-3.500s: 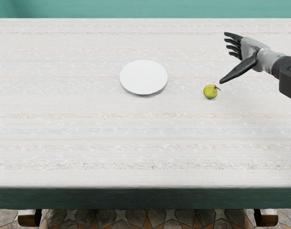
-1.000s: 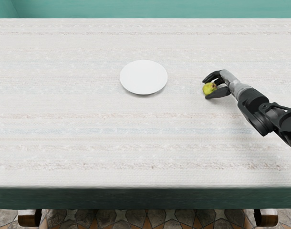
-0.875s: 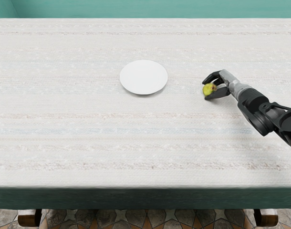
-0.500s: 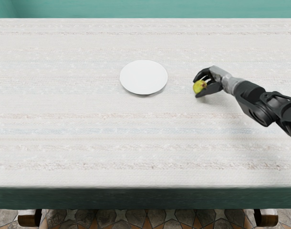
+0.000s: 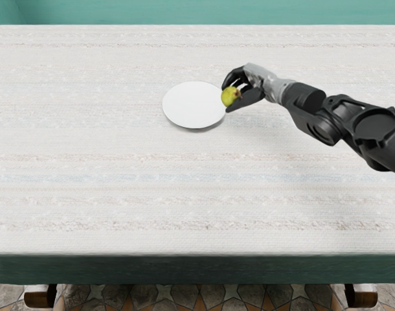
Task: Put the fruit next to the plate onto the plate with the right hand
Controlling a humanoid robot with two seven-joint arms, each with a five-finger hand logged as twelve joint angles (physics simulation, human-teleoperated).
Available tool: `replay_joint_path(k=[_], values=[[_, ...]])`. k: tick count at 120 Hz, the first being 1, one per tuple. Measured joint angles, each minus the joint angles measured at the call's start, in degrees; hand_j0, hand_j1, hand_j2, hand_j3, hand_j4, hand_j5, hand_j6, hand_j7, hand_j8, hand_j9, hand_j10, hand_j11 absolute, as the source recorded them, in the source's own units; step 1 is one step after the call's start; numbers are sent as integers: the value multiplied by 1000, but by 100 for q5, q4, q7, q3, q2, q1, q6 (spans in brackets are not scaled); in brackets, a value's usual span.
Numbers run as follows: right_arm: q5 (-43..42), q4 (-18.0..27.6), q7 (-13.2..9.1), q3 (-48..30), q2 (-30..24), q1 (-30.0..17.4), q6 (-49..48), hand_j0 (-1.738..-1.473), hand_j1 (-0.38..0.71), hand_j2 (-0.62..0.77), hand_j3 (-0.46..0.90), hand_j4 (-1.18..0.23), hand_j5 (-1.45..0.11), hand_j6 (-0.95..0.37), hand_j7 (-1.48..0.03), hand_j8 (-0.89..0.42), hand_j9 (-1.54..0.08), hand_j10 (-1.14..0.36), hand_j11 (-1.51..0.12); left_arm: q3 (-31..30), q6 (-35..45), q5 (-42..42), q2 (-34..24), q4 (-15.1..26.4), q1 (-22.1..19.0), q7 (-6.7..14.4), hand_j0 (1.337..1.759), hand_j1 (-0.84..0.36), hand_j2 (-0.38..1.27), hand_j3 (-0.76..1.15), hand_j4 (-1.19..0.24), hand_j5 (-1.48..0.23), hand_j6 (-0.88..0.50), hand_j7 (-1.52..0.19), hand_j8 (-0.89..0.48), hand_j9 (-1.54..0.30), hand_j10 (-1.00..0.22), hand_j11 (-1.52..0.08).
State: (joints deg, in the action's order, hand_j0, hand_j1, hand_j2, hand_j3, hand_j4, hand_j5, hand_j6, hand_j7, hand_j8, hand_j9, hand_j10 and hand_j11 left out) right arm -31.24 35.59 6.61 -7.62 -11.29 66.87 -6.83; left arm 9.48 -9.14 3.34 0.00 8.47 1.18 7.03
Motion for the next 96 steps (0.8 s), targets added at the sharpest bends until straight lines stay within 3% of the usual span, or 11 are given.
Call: replay_joint_path(k=[12,38,69,96], values=[[-9,-56,-10,24,321,164,0,-1651,239,196,0,-757,-1047,-501,-1010,-372,-1042,-605,-1045,1,0,0,0,-1,-2,0,1658,348,0,0,-1,-1,-1,-1,-1,-1,-1,-1],[-33,-663,2,76,984,315,296,-1653,219,187,1,-745,-1071,-522,-1010,-386,-1067,-621,-1071,1,0,0,0,0,-3,0,1658,348,0,0,-1,-1,-1,-1,-1,-1,-1,-1],[-17,-1461,-3,136,1116,330,861,-1654,230,200,1,-744,-1069,-515,-1010,-376,-1081,-598,-1096,0,0,0,0,1,4,0,1658,348,0,0,-1,-1,-1,-1,-1,-1,-1,-1],[-54,-1631,-13,530,1126,437,660,-1653,223,188,1,-747,-1057,-521,-1007,-383,-1083,-602,-1105,1,0,-1,0,0,0,0,1658,348,0,0,-1,-1,-1,-1,-1,-1,-1,-1]])
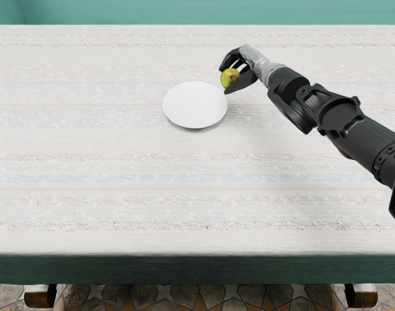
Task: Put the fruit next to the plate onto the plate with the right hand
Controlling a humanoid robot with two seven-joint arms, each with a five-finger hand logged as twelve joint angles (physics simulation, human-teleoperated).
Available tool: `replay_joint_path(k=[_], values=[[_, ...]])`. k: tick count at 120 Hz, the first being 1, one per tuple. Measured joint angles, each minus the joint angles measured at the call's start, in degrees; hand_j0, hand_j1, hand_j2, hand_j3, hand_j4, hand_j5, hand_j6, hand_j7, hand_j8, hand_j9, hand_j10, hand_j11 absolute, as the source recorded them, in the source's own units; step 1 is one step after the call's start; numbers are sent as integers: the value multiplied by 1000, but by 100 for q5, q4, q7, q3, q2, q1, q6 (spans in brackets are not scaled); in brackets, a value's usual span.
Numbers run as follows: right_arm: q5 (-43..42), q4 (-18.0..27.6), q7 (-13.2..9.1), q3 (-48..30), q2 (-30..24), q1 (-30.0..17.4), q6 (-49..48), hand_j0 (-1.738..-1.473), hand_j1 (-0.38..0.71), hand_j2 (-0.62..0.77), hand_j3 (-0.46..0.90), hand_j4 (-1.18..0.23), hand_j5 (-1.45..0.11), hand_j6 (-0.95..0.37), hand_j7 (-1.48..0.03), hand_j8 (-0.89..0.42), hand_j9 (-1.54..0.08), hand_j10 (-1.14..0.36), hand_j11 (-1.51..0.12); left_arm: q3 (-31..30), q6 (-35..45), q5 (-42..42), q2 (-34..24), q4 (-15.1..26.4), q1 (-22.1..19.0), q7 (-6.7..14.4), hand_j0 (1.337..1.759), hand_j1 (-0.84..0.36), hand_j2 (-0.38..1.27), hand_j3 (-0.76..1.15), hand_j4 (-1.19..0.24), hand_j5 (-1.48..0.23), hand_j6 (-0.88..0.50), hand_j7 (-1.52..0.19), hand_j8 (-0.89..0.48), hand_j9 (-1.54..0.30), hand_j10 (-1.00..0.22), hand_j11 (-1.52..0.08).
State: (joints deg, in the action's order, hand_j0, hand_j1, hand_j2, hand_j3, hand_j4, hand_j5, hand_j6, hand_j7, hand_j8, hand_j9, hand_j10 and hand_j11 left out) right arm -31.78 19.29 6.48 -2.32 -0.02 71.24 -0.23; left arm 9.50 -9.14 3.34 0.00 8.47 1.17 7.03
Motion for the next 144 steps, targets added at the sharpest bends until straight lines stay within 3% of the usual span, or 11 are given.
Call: replay_joint_path(k=[25,46,66,80,108,144], values=[[-15,15,43,112,1,75,-305,-1653,219,183,1,-747,-1049,-524,-1004,-386,-1081,-604,-1106,0,0,0,0,1,-2,0,1658,348,0,0,-1,-1,-1,-1,-1,-1,-1,-1],[-8,88,293,128,1,142,-644,-1653,222,192,1,-745,-1047,-524,-1002,-385,-1079,-602,-1105,-1,0,0,0,1,-3,0,1658,348,0,0,-1,-1,-1,-1,-1,-1,-1,-1],[-1,194,369,126,2,190,-743,-1654,220,185,1,-734,-1031,-528,-987,-388,-1062,-604,-1088,-1,0,0,0,0,-1,0,1658,348,0,0,-1,-1,-1,-1,-1,-1,-1,-1],[-2,238,367,130,2,207,-732,-1655,218,160,0,-665,-918,-554,-887,-421,-940,-625,-960,-1,0,0,0,0,1,0,1658,348,0,0,-1,-1,-1,-1,-1,-1,-1,-1],[10,258,335,128,2,214,-701,-1657,143,18,0,-476,-634,-440,-625,-398,-640,-471,-646,0,0,0,0,1,-2,0,1658,348,0,0,-1,-1,-1,-1,-1,-1,-1,-1],[14,267,314,127,2,215,-698,-1658,83,-39,0,-379,-496,-371,-494,-361,-497,-378,-498,-1,0,0,0,1,-1,0,1658,348,0,0,-1,-1,-1,-1,-1,-1,-1,-1]])
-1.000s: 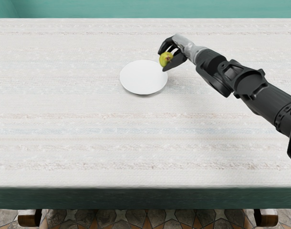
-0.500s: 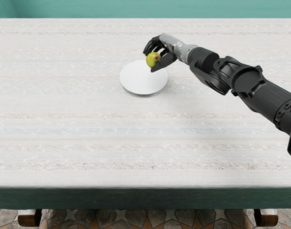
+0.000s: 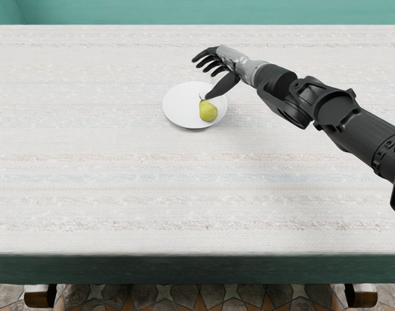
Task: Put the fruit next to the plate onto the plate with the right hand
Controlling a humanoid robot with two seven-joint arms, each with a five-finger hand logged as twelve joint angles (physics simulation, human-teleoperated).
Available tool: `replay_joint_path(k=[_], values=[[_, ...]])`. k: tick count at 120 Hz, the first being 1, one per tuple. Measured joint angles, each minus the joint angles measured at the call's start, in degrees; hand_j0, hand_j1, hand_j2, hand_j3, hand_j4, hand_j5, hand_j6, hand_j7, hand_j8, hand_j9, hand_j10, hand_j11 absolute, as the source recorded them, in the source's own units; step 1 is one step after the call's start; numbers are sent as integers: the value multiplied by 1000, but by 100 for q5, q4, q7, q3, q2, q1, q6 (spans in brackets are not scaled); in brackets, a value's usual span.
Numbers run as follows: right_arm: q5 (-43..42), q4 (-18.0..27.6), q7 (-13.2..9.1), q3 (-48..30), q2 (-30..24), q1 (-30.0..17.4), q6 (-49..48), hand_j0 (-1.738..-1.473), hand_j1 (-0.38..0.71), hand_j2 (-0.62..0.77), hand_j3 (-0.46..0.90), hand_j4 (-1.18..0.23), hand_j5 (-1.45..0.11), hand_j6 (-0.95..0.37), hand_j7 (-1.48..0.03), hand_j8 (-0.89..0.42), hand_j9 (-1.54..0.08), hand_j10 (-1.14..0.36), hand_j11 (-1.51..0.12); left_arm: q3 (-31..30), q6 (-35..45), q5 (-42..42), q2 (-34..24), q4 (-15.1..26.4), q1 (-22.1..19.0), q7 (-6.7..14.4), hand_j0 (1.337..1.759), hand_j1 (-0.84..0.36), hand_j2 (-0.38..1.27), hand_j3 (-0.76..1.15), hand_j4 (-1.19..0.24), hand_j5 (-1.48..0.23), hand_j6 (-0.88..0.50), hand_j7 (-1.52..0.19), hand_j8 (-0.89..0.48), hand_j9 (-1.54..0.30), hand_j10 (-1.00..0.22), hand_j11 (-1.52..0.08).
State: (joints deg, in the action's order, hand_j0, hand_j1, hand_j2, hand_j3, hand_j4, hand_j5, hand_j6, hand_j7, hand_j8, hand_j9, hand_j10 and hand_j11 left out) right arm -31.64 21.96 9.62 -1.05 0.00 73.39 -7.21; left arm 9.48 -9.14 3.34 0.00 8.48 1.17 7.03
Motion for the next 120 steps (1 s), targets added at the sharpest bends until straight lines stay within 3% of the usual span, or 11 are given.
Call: replay_joint_path(k=[19,30,58,84,120], values=[[10,-3,-3,-3,0,4,-9,-1658,60,-52,0,-351,-457,-347,-455,-342,-457,-350,-458,0,0,0,0,0,-2,0,1658,348,0,0,-1,-1,-1,-1,-1,-1,-1,-1],[213,-21,-3,-38,0,4,-80,-1658,-57,-38,0,-250,-325,-248,-324,-245,-325,-249,-325,0,0,0,0,1,-2,0,1658,348,0,0,-1,-1,-1,-1,-1,-1,-1,-1],[1123,-51,-2,-82,-31,-2,-1909,-1658,-257,-11,0,-81,-104,-80,-103,-79,-104,-80,-104,0,0,0,0,-1,1,0,1658,348,0,0,-1,-1,-1,-1,-1,-1,-1,-1],[1989,-39,20,-144,-1086,-134,-2670,-1658,-318,-3,0,-29,-36,-29,-36,-28,-36,-28,-36,0,0,0,0,1,-2,0,1658,348,0,0,-1,-1,-1,-1,-1,-1,-1,-1],[2155,119,-166,-92,-1974,-479,-2773,-1658,-343,0,0,-7,-8,-7,-8,-7,-8,-6,-8,0,0,0,0,-2,3,0,1658,348,0,0,-1,-1,-1,-1,-1,-1,-1,-1]])
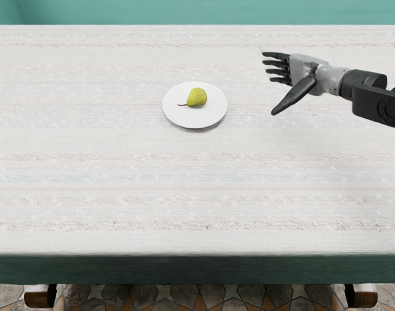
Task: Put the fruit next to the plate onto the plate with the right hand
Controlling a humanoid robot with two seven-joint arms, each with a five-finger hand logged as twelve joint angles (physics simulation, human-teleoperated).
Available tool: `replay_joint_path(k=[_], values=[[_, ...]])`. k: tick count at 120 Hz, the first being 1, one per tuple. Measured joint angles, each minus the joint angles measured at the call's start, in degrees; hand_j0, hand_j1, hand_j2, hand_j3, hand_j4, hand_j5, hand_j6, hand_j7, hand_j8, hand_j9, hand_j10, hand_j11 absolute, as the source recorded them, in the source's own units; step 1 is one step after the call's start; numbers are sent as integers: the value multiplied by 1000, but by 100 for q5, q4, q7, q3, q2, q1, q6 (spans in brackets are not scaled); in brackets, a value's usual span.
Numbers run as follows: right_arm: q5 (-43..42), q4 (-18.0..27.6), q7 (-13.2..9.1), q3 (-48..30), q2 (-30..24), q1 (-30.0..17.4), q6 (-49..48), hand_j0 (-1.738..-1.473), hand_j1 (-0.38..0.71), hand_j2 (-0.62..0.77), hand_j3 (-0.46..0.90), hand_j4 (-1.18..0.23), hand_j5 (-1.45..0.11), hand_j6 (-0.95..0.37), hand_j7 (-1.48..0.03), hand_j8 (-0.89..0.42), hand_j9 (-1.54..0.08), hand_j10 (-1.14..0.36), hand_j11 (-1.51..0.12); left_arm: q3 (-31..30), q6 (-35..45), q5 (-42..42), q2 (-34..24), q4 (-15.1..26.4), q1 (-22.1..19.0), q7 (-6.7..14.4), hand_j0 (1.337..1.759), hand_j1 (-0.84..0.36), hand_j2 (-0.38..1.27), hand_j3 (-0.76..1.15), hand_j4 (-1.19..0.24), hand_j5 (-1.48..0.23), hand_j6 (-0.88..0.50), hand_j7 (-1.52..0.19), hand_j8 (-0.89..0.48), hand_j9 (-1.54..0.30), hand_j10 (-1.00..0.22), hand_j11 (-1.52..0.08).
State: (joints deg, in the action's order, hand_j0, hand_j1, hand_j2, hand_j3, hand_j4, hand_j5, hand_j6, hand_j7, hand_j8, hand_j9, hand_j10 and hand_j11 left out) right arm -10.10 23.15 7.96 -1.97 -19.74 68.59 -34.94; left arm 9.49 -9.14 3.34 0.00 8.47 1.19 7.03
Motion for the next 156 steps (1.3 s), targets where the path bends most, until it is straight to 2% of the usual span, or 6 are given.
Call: replay_joint_path(k=[8,20,34,53,79,156], values=[[-3,348,-19,67,-216,-77,-3,-1658,-345,1,0,-5,-6,-5,-6,-5,-6,-5,-6,1,0,0,0,0,1,0,1658,348,0,0,-1,-1,-1,-1,-1,-1,-1,-1],[11,1199,-34,108,-678,-131,-5,-1658,-347,1,0,-4,-4,-4,-4,-3,-4,-3,-4,-1,0,0,0,2,-5,0,1658,348,0,0,-1,-1,-1,-1,-1,-1,-1,-1],[26,1984,-39,113,-1186,-159,-6,-1658,-348,1,0,-2,-2,-2,-2,-2,-2,-2,-2,0,0,0,0,2,1,0,1658,348,0,0,-1,-1,-1,-1,-1,-1,-1,-1],[32,2612,-40,93,-1581,-170,-6,-1658,-349,2,0,-1,-1,-1,-1,-1,-1,-1,-1,-2,0,0,0,5,3,0,1658,348,0,0,-1,-1,-1,-1,-1,-1,-1,-1],[37,2815,-41,64,-1716,-166,-6,-1658,-349,2,0,-1,0,-1,0,0,0,0,0,-6,0,1,0,36,21,0,1658,348,0,0,-1,-1,-1,-1,-1,-1,-1,-1],[37,2844,-41,58,-1736,-164,-6,-1658,-349,2,0,0,0,0,0,0,0,0,0,-7,0,0,0,41,21,0,1658,348,0,0,-1,-1,-1,-1,-1,-1,-1,-1]])
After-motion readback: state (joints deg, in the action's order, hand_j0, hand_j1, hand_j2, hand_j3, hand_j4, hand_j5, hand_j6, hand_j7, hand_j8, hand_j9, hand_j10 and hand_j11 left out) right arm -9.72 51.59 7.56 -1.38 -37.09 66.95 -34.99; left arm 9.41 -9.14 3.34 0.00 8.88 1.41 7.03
